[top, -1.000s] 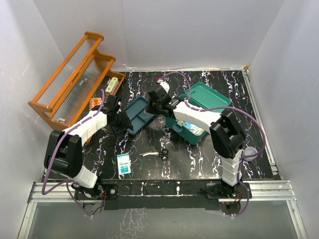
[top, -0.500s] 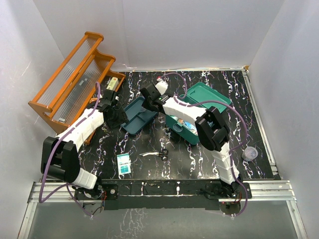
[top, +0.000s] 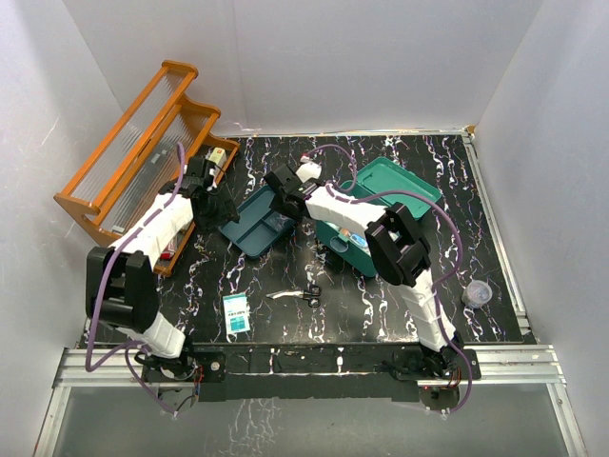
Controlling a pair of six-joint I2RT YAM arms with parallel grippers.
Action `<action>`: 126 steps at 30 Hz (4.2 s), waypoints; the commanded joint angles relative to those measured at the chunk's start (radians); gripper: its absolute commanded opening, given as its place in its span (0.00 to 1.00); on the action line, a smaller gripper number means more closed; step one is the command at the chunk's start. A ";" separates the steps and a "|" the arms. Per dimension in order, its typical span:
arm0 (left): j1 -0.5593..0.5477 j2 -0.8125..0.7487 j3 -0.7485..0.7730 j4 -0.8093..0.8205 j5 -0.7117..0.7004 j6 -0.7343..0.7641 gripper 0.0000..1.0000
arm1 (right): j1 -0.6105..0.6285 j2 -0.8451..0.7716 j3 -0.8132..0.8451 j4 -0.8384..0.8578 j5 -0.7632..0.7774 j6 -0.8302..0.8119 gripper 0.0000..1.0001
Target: Organize the medicine kit
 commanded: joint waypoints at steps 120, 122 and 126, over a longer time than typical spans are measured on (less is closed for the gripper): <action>0.065 -0.621 -0.094 -0.151 -0.251 -0.001 0.64 | 0.540 -0.105 -0.123 -0.110 0.035 -0.413 0.00; 0.064 -0.611 -0.093 -0.153 -0.244 -0.007 0.64 | 0.527 -0.141 -0.112 -0.083 0.052 -0.420 0.00; 0.064 -0.594 -0.110 -0.150 -0.284 -0.022 0.64 | 0.491 -0.207 -0.127 -0.045 0.103 -0.413 0.00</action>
